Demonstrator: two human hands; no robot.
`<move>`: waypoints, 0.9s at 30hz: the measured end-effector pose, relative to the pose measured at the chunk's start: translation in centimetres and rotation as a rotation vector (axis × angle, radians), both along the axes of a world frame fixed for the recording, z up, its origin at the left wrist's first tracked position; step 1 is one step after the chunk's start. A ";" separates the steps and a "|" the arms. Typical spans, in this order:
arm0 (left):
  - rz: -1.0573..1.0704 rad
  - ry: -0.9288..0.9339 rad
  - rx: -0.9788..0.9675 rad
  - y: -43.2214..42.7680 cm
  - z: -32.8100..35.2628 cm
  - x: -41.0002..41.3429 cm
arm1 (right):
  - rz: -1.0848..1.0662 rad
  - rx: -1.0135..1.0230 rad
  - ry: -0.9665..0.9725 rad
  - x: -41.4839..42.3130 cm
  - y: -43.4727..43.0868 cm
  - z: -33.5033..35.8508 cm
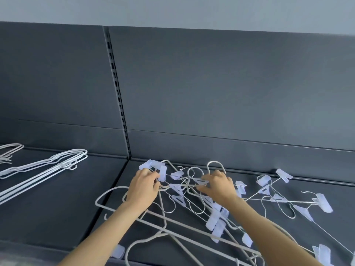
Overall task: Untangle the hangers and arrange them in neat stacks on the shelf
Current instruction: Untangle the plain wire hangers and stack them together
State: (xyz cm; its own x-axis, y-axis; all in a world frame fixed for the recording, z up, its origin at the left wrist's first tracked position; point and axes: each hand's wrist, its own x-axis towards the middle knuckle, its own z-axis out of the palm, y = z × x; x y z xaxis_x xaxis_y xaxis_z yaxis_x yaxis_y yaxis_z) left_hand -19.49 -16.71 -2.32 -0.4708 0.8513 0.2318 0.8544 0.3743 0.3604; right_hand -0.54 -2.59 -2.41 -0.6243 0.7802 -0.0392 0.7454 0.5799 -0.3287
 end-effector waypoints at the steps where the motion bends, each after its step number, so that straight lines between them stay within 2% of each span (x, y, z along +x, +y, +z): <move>1: -0.006 0.003 0.011 -0.1 -0.1 -0.1 | -0.046 -0.030 0.065 0.0 0.0 0.1; 8: -0.046 0.038 0.138 0.1 -0.3 0.3 | -0.144 -0.124 0.439 1.9 1.3 3.9; 14: -0.192 0.176 0.037 1.4 -1.0 0.9 | -0.401 -0.268 0.563 10.3 5.5 4.5; 17: -0.206 0.157 -0.110 2.2 -1.0 0.8 | -0.584 -0.277 0.433 13.8 6.3 2.7; 20: -0.230 0.023 -0.086 2.6 -0.5 0.5 | -0.667 -0.231 0.191 14.5 6.2 1.3; 22: -0.252 -0.057 -0.026 2.8 0.0 0.1 | -0.620 -0.043 0.034 13.2 5.1 1.6; 23: -0.256 -0.086 -0.002 2.9 0.3 -0.2 | -0.550 0.056 0.029 12.0 4.1 1.9; 25: -0.261 -0.136 0.021 3.0 0.7 -0.7 | -0.334 0.137 0.138 9.2 1.1 2.5; 27: -0.270 -0.165 0.044 3.1 1.1 -1.1 | -0.097 0.127 0.215 6.5 -2.5 2.7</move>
State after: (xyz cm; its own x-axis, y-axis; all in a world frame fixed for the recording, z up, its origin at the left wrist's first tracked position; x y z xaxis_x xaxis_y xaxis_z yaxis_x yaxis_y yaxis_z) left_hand -20.62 -13.60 -1.23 -0.2638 0.9414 0.2104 0.8494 0.1233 0.5131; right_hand 5.96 -5.06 0.29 -0.5298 0.8269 0.1882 0.7204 0.5559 -0.4147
